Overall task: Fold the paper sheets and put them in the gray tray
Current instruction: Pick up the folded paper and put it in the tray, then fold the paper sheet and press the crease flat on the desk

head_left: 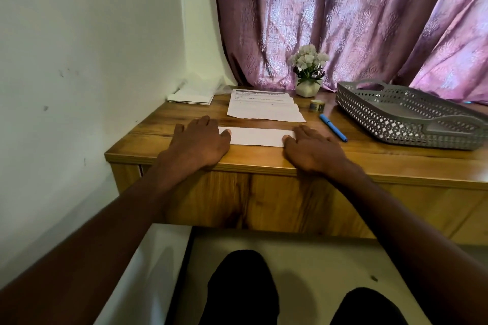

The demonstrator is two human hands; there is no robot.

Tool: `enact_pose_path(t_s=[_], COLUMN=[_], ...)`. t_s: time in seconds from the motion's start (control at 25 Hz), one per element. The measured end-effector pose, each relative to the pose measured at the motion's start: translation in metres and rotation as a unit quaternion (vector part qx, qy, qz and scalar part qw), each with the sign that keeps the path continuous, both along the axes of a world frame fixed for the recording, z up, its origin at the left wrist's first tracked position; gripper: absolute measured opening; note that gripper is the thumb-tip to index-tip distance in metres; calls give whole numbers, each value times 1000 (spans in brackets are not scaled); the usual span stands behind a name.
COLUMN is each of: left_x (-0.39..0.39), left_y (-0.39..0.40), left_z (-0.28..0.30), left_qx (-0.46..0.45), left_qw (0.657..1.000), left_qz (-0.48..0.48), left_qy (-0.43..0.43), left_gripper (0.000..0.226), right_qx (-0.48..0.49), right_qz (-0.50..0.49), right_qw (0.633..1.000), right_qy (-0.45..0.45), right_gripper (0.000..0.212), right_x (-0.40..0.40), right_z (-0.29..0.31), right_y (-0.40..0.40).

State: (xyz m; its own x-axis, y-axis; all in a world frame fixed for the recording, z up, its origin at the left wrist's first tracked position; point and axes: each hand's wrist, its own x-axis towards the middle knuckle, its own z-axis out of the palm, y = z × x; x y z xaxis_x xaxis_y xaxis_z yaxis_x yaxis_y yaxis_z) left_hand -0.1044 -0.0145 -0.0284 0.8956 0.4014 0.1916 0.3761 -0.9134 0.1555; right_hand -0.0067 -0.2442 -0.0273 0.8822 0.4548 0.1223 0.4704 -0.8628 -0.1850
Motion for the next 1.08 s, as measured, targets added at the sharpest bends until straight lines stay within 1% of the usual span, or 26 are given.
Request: enact_pose_path(t_s=[0.08, 0.2, 0.28, 0.36, 0.4, 0.44, 0.48, 0.52, 0.56, 0.6, 0.64, 0.68, 0.72, 0.76, 0.8, 0.84, 0.88, 0.92, 0.96, 1.0, 1.04, 1.08], left_x=[-2, -4, -6, -9, -10, -9, -7, -4, 0, 6, 12, 19, 26, 35, 44, 53, 61, 71, 79, 87, 92, 98], left_y=[0, 0, 1, 3, 4, 5, 4, 2, 0, -3, -5, -7, -9, -9, -10, -12, -13, -11, -7, 2, 15, 34], left_z=[0, 1, 7, 17, 20, 23, 25, 28, 32, 35, 40, 44, 49, 52, 52, 51, 49, 49, 51, 54, 58, 61], left_qx=[6, -20, -63, -138, -194, -268, -352, -426, -476, -506, -529, -551, -574, -598, -619, -633, -636, -630, -611, -577, -514, -415], left_qw=[999, 997, 994, 981, 966, 941, 904, 861, 823, 792, 764, 739, 715, 694, 680, 676, 682, 696, 719, 749, 791, 844], left_qz=[-15, -11, -1, 11, 9, 0, -14, -22, -22, -18, -13, -5, 2, 3, 2, 2, 2, -2, -14, -32, -46, -52], left_qy=[-48, -77, -85, -134, -170, -207, -242, -277, -310, -340, -368, -388, -399, -400, -393, -378, -361, -344, -331, -325, -328, -337], left_gripper=[62, 57, 55, 38, 28, 21, 18, 18, 20, 19, 15, 12, 10, 9, 8, 9, 11, 13, 14, 16, 20, 23], right_qx=[54, 71, 83, 102, 111, 126, 156, 204, 274, 357, 451, 544, 616, 645, 649, 654, 664, 674, 680, 680, 672, 655], right_qz=[-10, -10, -8, -10, -12, -17, -26, -38, -51, -67, -76, -71, -53, -37, -21, -8, -3, -13, -27, -40, -46, -41], right_qw=[998, 995, 993, 992, 991, 989, 985, 975, 957, 930, 889, 835, 776, 734, 709, 686, 670, 664, 667, 678, 695, 719], right_qy=[-34, -70, -83, -78, -74, -73, -75, -79, -78, -61, -26, 39, 125, 209, 276, 318, 333, 322, 304, 278, 251, 228], right_gripper=[70, 63, 55, 47, 44, 43, 48, 60, 77, 85, 80, 66, 55, 48, 45, 39, 32, 27, 23, 20, 19, 21], right_x=[-2, -2, 1, 2, 1, 0, -1, -1, -2, -1, 1, 5, 11, 19, 28, 37, 47, 58, 69, 81, 93, 107], right_z=[0, -2, -2, 1, 3, 4, 6, 8, 12, 17, 26, 36, 45, 53, 60, 63, 65, 65, 66, 68, 71, 73], right_y=[-2, -4, -5, -6, -6, -5, -4, -3, 0, 2, 6, 11, 17, 23, 31, 38, 47, 56, 65, 73, 81, 89])
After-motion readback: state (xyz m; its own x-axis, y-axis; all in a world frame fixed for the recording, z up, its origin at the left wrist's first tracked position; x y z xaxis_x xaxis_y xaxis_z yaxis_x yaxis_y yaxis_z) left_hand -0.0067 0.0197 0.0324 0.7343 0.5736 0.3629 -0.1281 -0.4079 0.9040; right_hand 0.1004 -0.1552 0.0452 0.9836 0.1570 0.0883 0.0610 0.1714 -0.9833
